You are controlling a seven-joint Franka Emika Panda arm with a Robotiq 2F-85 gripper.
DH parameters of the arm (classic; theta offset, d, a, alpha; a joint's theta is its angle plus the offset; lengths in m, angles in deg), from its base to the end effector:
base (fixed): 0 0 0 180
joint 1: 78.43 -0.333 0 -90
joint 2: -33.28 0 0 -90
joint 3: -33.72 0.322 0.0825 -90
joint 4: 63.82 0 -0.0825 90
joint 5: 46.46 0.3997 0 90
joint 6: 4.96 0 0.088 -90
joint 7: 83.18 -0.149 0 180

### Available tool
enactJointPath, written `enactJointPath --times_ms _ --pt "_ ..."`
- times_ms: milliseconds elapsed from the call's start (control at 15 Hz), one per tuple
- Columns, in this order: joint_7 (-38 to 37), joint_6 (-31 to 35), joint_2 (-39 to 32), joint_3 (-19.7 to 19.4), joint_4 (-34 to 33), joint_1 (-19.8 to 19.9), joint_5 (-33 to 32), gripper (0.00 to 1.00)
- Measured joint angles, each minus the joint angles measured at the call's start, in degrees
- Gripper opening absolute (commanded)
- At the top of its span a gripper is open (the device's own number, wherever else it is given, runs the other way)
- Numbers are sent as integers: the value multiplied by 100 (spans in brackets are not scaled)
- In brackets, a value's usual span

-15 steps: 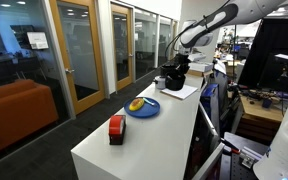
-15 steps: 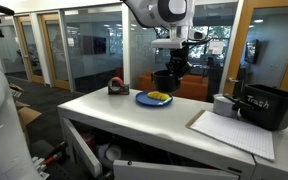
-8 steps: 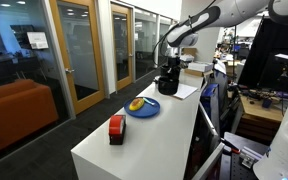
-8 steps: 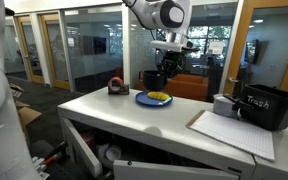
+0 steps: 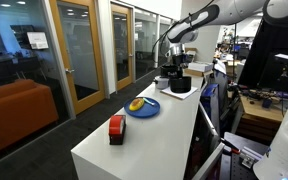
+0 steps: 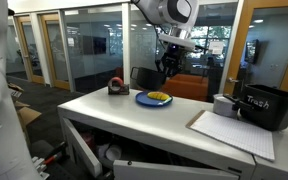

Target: Move slightly the black mug

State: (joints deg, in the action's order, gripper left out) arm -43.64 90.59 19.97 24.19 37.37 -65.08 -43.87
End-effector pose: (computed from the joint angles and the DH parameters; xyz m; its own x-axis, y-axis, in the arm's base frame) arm 0.5449 -0.2188 0.3689 0.9248 0.2902 -0.2460 0.2423 -0.9478 -0.2070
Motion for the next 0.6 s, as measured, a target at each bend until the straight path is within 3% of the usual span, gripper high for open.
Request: enactJointPath --times_ms 600 --pt "1060 -156 -528 222 -554 -11 -601 1"
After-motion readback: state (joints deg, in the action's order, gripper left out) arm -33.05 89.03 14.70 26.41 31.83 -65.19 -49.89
